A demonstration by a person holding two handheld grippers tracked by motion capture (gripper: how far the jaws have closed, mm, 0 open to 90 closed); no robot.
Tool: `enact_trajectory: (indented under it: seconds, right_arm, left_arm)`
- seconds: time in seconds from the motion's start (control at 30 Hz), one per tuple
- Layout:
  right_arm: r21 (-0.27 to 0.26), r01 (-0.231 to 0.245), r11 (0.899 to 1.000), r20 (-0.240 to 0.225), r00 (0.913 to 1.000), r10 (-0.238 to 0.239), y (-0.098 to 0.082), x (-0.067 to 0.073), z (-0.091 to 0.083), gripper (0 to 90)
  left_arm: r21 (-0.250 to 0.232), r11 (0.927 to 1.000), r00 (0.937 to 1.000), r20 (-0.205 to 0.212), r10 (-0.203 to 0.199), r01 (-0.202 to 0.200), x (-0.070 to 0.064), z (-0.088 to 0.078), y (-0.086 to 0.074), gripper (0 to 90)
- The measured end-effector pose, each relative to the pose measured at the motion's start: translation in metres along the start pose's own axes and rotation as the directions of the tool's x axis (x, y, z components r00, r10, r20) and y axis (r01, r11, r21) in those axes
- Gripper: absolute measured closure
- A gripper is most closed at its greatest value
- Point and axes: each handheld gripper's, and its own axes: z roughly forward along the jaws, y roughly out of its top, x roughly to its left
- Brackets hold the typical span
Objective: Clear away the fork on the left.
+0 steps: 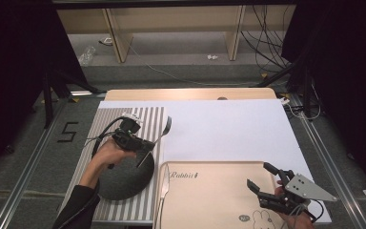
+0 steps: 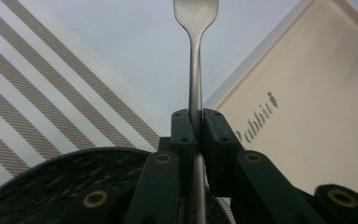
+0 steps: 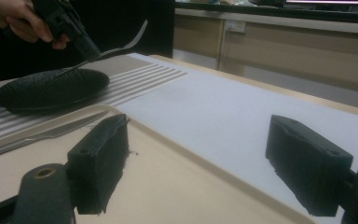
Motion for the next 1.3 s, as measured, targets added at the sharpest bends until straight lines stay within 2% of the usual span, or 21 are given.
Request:
enact_trajectory:
  seconds: [0.07,0.13,0.33,0.43,0.57,0.73,0.9,1.07,1.3]
  right_arm:
    - [0.003,-0.002,1.000,-0.002,1.0000,0.002,0.000,0.000,0.000,22.0]
    - [0.004,-0.003,1.000,-0.003,1.0000,0.003,0.000,0.001,0.000,21.9]
    - [0.003,0.000,1.000,-0.003,1.0000,0.000,0.000,0.001,0.000,21.9]
    - [0.002,0.001,1.000,-0.005,1.0000,-0.001,0.000,0.001,0.000,21.9]
    - [0.000,0.000,1.000,-0.004,1.0000,0.000,0.000,0.001,0.000,21.9]
    - [0.001,0.002,1.000,-0.004,1.0000,-0.002,0.000,0.001,0.000,21.9]
    - [0.001,0.001,1.000,-0.004,1.0000,-0.001,0.000,0.001,0.000,22.0]
    - [0.002,0.002,1.000,-0.006,1.0000,-0.002,0.000,0.002,0.000,22.0]
    - [0.000,0.003,1.000,-0.003,1.0000,-0.003,0.000,0.001,0.000,22.0]
  left_arm:
    - [0.022,0.9996,0.9998,0.006,0.017,-0.017,-0.008,0.003,-0.004,82.9]
    - [0.032,0.9989,0.9989,0.034,0.033,-0.034,-0.017,0.006,-0.008,82.9]
    - [0.064,0.9953,0.9964,0.049,0.069,-0.072,-0.041,0.014,-0.014,82.9]
    - [0.084,0.9923,0.9949,0.053,0.086,-0.090,-0.048,0.017,-0.016,82.9]
    - [0.101,0.9900,0.9937,0.064,0.092,-0.099,-0.057,0.023,-0.018,82.9]
    - [0.100,0.9884,0.9915,0.075,0.107,-0.114,-0.063,0.025,-0.021,82.9]
    - [0.117,0.9845,0.9899,0.072,0.122,-0.130,-0.070,0.027,-0.025,82.9]
    - [0.117,0.9864,0.9917,0.070,0.107,-0.115,-0.073,0.029,-0.031,82.9]
    - [0.136,0.9825,0.9891,0.091,0.115,-0.127,-0.086,0.034,-0.038,82.9]
